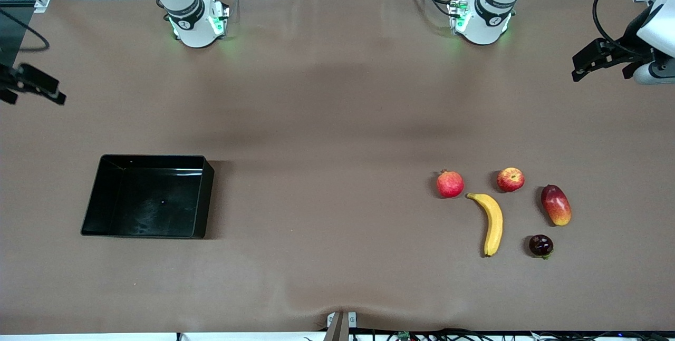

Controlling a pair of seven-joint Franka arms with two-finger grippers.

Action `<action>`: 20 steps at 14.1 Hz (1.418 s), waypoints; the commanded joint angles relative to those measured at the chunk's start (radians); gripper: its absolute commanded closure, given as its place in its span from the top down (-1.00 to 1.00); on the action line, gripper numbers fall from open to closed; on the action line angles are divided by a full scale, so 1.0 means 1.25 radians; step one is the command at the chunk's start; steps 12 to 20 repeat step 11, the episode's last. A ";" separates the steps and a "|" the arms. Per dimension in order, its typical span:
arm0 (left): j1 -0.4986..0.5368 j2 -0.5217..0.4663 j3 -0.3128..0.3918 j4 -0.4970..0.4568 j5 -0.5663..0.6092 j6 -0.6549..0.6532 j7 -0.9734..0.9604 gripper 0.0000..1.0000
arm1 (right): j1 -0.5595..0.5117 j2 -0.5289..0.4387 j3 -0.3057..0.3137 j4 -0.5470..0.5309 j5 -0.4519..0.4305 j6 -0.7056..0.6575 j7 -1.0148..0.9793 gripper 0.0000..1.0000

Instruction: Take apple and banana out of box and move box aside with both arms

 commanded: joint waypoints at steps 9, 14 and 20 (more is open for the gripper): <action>0.002 0.018 -0.004 0.025 -0.011 -0.002 0.003 1.00 | 0.006 -0.053 -0.002 -0.052 -0.003 -0.009 0.020 1.00; 0.001 0.018 -0.005 0.025 -0.016 -0.003 -0.010 1.00 | 0.008 -0.053 0.001 -0.051 -0.003 -0.007 0.020 1.00; 0.001 0.018 -0.005 0.025 -0.016 -0.003 -0.010 1.00 | 0.008 -0.053 0.001 -0.051 -0.003 -0.007 0.020 1.00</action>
